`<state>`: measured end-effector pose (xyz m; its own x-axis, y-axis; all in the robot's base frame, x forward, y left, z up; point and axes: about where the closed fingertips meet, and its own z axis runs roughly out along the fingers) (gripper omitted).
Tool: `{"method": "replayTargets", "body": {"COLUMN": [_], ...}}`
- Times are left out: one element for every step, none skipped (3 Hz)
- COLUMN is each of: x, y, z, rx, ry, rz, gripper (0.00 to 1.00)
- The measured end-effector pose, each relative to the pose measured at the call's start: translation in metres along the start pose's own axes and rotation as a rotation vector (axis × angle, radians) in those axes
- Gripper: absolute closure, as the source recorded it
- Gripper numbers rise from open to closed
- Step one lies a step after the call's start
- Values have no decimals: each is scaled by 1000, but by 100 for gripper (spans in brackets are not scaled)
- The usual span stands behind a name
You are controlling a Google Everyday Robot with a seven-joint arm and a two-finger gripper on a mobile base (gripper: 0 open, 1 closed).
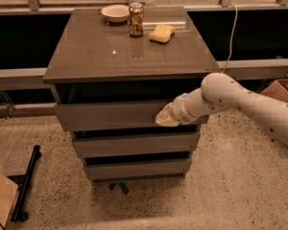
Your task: Close top drawer
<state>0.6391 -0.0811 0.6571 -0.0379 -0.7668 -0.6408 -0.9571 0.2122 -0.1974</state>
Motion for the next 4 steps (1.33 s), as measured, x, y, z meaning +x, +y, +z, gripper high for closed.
{"method": "replayTargets", "body": {"x": [-1, -1, -1, -1], "y": [1, 2, 3, 3], "z": [2, 4, 6, 6], "rx": [-4, -8, -11, -11], "ry": [-1, -1, -2, -2], "rz": [-1, -1, -2, -2], "gripper": [35, 12, 0, 0]}}
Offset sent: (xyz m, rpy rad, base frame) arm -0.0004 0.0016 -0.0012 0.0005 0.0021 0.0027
